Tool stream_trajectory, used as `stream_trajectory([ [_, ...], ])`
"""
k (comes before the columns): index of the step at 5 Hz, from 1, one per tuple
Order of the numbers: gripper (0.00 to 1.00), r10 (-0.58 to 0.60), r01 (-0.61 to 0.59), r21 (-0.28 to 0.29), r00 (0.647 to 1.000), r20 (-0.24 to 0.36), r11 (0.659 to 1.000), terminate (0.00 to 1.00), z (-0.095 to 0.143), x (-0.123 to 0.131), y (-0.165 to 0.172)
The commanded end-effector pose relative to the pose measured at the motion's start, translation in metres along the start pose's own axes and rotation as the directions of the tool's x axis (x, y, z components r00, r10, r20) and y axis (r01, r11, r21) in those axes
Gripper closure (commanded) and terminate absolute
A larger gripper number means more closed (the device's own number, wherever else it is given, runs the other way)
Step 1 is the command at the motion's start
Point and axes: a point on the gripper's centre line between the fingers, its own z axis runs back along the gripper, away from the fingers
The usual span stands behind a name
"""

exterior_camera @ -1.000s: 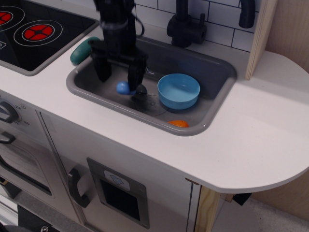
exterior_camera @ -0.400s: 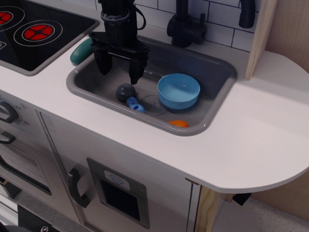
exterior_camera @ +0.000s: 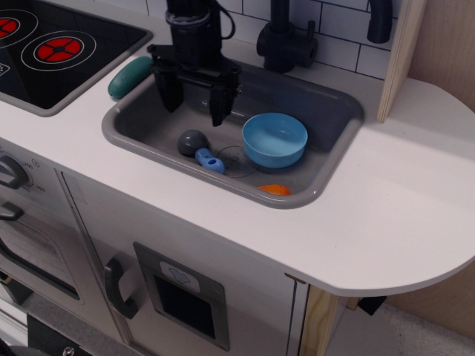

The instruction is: Take spoon out of bowl sink

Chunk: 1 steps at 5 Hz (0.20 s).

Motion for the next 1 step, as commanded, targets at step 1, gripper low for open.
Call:
stream_trajectory([
  [1,0.0,-0.006,0.006,0.012,0.998,0.06,1.0,1.0,0.0208,0.0089,0.0007],
])
